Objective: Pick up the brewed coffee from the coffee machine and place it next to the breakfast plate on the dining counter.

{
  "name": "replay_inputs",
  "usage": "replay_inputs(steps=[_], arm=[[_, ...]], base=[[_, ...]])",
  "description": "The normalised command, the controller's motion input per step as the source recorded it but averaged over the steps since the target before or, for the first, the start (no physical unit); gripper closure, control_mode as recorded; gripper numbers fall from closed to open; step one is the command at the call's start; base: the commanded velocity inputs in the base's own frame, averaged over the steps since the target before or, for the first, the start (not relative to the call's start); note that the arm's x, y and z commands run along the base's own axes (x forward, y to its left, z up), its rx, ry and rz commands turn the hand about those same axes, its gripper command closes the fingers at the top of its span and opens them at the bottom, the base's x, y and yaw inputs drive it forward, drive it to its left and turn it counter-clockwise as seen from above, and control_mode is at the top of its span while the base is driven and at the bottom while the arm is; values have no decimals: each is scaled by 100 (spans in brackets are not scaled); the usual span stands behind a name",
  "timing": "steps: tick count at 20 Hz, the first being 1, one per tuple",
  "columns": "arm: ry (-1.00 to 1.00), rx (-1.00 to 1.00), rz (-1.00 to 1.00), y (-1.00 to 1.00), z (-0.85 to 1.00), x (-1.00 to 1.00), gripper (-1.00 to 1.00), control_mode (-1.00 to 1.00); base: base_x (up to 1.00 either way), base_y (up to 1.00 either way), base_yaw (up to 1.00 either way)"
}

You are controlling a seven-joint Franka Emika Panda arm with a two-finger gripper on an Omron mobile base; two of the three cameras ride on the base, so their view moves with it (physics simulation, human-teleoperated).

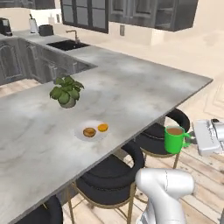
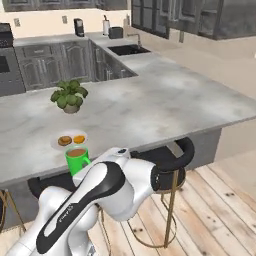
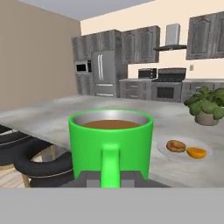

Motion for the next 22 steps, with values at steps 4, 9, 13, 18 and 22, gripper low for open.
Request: replay_inputs(steps=[4, 9, 13, 18, 22], arm=[[0, 0, 0, 0, 0, 0, 100, 100], [0, 0, 0, 0, 0, 0, 100, 100], [0, 0, 0, 0, 0, 0, 100, 100], [0, 0, 0, 0, 0, 0, 100, 100], [0, 0, 0, 0, 0, 0, 100, 100]], base=[[96, -1, 65], [94, -3, 66], [91, -4, 67], [94, -4, 67], [100, -5, 67]])
